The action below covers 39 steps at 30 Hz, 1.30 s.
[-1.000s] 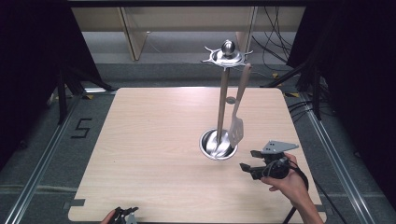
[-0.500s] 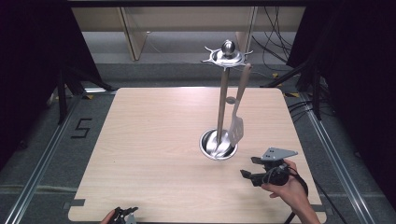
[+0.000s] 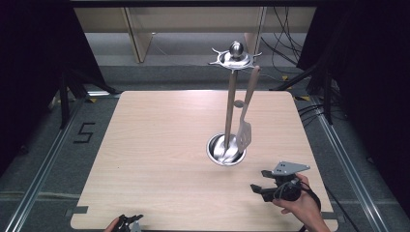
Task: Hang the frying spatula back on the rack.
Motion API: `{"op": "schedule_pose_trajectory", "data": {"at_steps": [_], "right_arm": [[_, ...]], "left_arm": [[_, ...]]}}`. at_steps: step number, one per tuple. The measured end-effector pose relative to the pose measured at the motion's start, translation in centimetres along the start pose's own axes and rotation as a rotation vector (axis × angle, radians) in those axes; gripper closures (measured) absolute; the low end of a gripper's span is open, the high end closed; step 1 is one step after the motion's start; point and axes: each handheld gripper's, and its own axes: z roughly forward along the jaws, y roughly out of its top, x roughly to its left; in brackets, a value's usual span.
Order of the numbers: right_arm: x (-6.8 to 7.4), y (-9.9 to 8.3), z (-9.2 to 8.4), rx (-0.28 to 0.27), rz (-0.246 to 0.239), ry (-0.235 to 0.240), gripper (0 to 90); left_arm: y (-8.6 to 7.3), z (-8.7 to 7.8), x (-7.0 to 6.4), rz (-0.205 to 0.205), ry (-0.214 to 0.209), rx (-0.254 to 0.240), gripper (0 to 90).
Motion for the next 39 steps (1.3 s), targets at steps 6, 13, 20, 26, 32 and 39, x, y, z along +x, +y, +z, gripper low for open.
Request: {"op": "schedule_pose_trajectory", "data": {"at_steps": [6, 13, 20, 26, 32, 39], "right_arm": [[0.3, -0.9, -0.2, 0.011, 0.003, -0.001, 30.9], [0.6, -1.6, -0.6, 0.01, -0.007, -0.008, 30.5], [1.0, -2.2, -0.7, 0.026, -0.009, -0.002, 29.9], [1.6, -2.3, -0.9, 0.017, -0.024, -0.006, 27.9], [2.0, -2.7, -1.0, 0.034, -0.03, 0.003, 27.5], [2.1, -3.0, -1.0, 0.03, -0.044, -0.007, 27.5]], "left_arm": [[0.0, 0.0, 0.0, -0.001, -0.007, -0.001, 15.5], [0.0, 0.0, -0.1, -0.002, 0.006, 0.001, 15.5], [0.0, -0.1, -0.2, 0.006, 0.017, 0.003, 15.5], [0.0, 0.0, -0.2, 0.007, 0.014, 0.005, 15.5], [0.0, 0.1, -0.1, 0.003, 0.007, 0.008, 15.5], [0.0, 0.1, -0.1, 0.009, 0.016, 0.013, 15.5]]}}
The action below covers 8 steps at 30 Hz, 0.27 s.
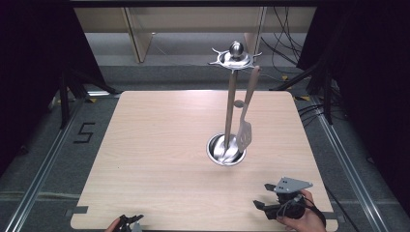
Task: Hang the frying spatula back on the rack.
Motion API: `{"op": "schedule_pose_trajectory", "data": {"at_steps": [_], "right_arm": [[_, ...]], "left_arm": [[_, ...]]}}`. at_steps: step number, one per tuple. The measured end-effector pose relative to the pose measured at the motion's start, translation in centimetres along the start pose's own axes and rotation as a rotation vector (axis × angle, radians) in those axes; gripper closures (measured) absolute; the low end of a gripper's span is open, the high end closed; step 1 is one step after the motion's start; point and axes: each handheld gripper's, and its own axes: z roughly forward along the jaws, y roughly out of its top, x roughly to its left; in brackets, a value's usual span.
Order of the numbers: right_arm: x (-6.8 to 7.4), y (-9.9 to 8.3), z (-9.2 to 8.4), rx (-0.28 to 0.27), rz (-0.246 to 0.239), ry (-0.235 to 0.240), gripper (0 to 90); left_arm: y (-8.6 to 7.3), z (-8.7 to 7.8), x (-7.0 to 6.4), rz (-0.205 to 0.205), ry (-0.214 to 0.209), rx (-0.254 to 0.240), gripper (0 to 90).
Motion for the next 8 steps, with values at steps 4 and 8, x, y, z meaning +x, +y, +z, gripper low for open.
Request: {"op": "schedule_pose_trajectory", "data": {"at_steps": [4, 8], "right_arm": [[0.05, -0.14, -0.06, 0.01, 0.018, 0.001, 27.5], [-0.07, -0.2, -0.04, 0.005, 0.01, 0.0, 27.5]], "left_arm": [[-0.02, 0.04, -0.06, -0.004, -0.012, -0.002, 15.5], [-0.02, 0.18, -0.11, 0.0, 0.001, 0.0, 15.6]]}}
